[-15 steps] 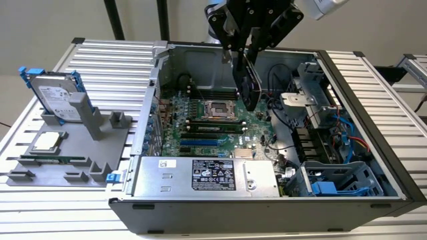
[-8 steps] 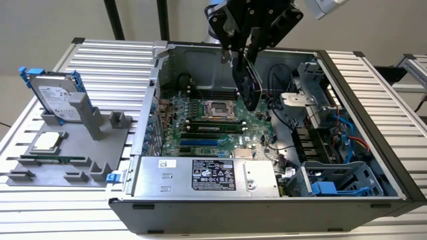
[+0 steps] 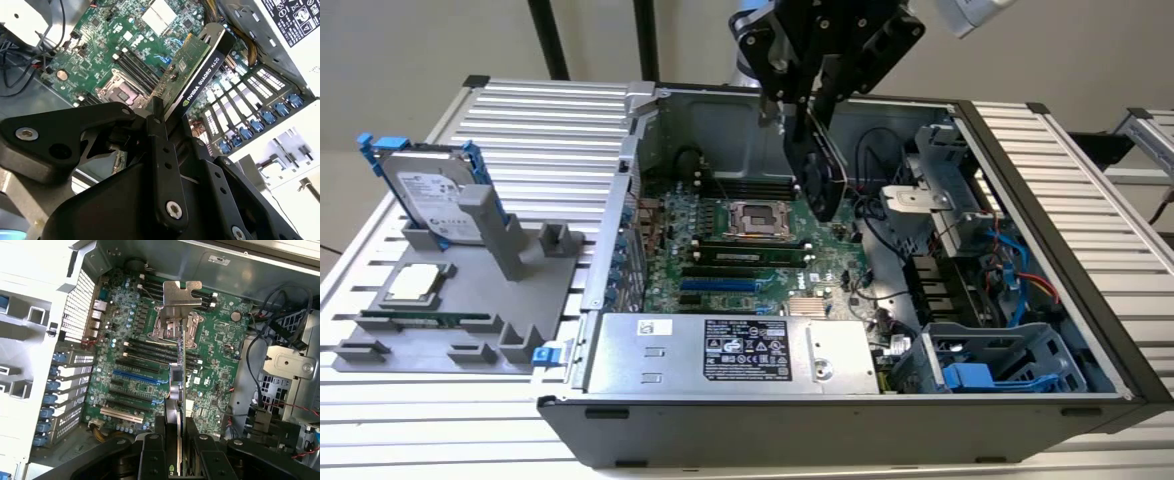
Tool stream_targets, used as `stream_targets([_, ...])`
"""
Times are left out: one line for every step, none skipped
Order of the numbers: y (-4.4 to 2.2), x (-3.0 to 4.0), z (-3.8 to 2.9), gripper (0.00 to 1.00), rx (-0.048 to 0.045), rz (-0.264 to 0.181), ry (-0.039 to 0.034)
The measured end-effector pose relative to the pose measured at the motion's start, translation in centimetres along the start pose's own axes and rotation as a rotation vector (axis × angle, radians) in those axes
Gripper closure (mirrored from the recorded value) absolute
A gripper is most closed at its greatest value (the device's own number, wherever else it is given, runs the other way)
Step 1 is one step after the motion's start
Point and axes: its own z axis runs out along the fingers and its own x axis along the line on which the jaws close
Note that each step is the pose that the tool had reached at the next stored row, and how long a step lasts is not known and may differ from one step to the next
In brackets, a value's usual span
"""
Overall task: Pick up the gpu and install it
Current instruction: 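Insert the gpu into the slot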
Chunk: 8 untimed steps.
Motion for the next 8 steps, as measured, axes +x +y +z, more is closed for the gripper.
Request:
stream_targets([0.00,0.00,0.00,1.00,-0.0001,-0.004,0.0003])
stream_targets([0.00,0.00,0.01,1.00,-0.0003,-0.009,0.0004])
stream_targets([0.00,0.00,0.01,1.00,-0.0004,-0.013,0.0006])
stream_targets([0.00,0.00,0.01,1.00,-0.0005,-0.018,0.0009])
stream_targets([0.00,0.00,0.02,1.00,-0.0008,-0.022,0.0010])
stream_targets([0.00,0.00,0.02,1.00,-0.0008,-0.026,0.0013])
stream_targets([0.00,0.00,0.02,1.00,-0.0009,-0.031,0.0015])
stream_targets([0.00,0.00,0.01,1.00,-0.0009,-0.035,0.0018])
